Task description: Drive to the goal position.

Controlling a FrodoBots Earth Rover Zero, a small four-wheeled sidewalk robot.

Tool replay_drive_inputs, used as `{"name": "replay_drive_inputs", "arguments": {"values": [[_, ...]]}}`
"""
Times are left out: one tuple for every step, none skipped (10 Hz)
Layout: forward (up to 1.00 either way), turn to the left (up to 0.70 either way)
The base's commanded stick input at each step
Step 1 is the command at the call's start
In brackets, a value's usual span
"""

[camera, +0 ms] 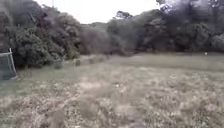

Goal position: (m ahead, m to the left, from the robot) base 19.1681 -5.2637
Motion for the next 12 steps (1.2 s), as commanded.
{"name": "replay_drive_inputs", "arguments": {"values": [[0.50,0.00],[0.50,0.00],[0.50,0.00],[0.50,0.00],[0.50,0.00],[0.50,0.00],[0.50,0.00],[0.50,0.00],[0.50,0.00],[0.50,0.00],[0.50,0.00],[0.50,0.00]]}}
